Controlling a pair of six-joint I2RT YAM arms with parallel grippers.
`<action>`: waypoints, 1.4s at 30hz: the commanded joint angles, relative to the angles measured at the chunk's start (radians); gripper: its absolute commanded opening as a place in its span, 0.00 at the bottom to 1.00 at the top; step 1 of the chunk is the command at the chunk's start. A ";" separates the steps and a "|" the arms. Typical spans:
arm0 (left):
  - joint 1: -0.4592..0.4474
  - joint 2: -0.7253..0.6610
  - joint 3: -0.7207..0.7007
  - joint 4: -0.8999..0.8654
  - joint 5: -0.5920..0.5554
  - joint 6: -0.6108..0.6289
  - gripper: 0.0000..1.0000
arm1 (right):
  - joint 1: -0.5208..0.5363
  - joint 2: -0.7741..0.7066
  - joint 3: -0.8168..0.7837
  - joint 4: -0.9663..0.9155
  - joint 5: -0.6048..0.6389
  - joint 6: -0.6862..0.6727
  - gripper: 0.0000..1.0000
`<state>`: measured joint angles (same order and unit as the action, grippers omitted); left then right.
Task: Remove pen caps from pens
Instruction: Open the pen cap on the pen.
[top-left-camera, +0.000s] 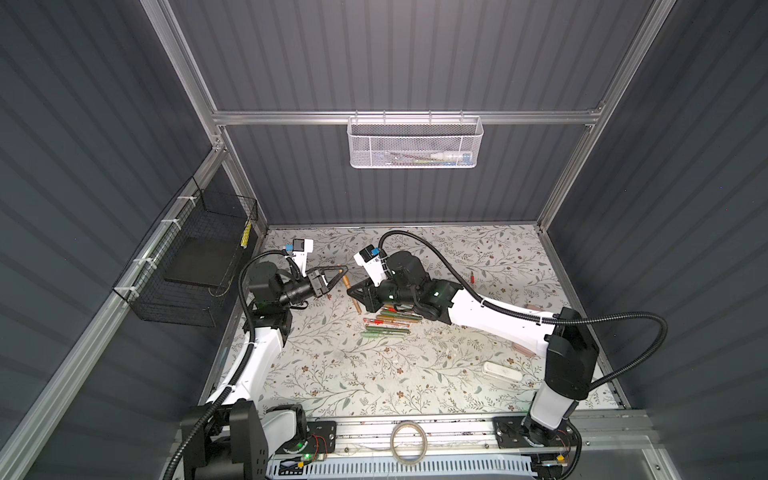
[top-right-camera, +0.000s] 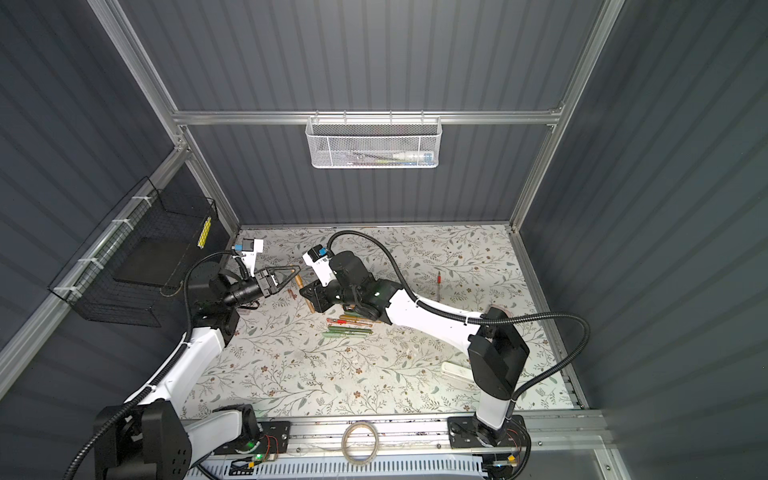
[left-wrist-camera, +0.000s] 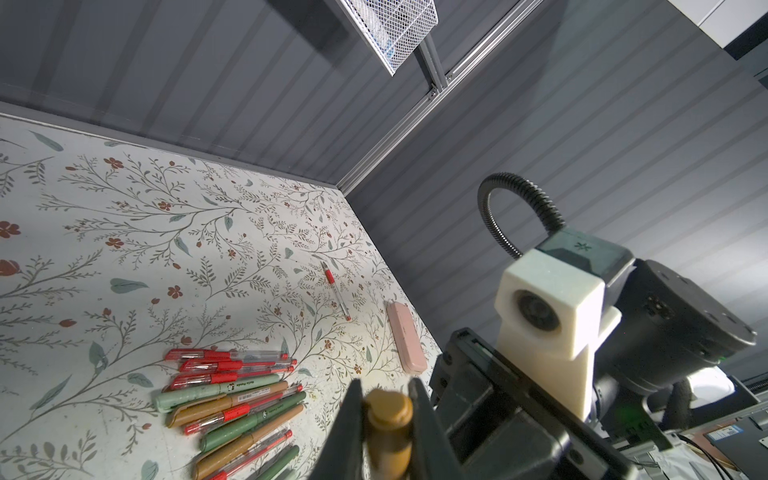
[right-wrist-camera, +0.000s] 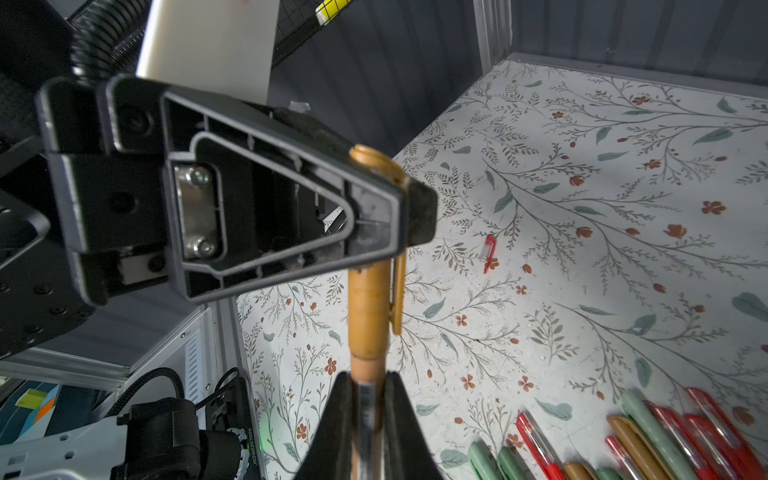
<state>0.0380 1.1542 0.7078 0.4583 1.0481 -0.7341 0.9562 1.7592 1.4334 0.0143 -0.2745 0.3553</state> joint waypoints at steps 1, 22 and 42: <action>-0.004 0.002 -0.014 0.018 0.008 0.002 0.07 | 0.002 0.020 0.036 0.030 -0.020 -0.006 0.05; -0.003 0.001 -0.011 -0.004 0.006 0.021 0.28 | 0.000 0.070 0.028 0.048 -0.021 0.022 0.00; -0.004 0.009 -0.019 -0.010 -0.005 0.024 0.37 | 0.000 0.116 0.122 -0.016 -0.016 0.024 0.00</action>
<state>0.0380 1.1561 0.6903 0.4492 1.0378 -0.7223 0.9520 1.8664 1.5394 0.0177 -0.2779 0.3798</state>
